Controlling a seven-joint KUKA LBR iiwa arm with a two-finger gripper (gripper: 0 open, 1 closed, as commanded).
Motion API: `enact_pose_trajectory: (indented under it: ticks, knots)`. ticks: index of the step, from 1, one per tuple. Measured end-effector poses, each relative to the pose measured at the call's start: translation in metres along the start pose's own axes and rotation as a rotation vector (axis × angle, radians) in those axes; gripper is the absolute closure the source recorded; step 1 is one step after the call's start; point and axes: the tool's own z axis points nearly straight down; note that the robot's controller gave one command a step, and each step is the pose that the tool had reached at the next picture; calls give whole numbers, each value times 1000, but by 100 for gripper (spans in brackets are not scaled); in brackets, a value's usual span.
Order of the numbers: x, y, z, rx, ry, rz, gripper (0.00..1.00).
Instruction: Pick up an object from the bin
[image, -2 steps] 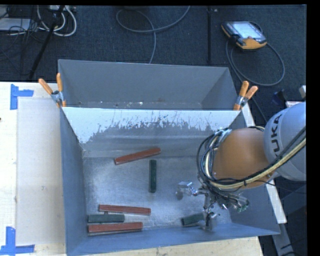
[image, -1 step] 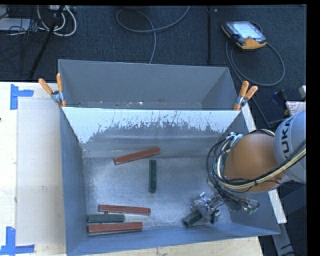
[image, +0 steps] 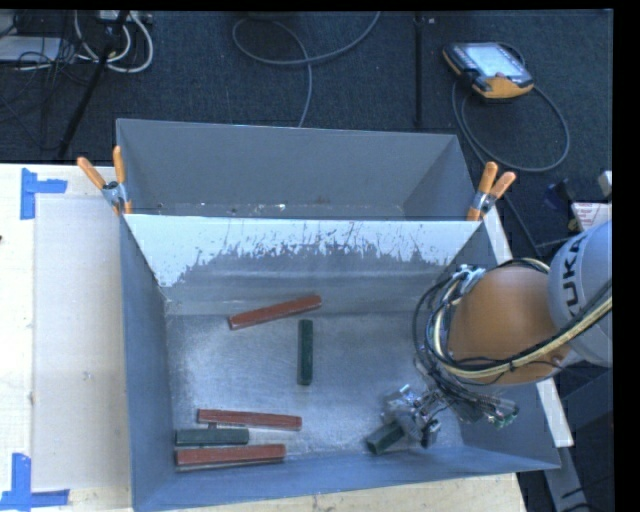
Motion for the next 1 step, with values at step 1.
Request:
enact_pose_trajectory:
  ticks: [1]
  knots:
    - [-55,19,-168,2,-5,-42,100]
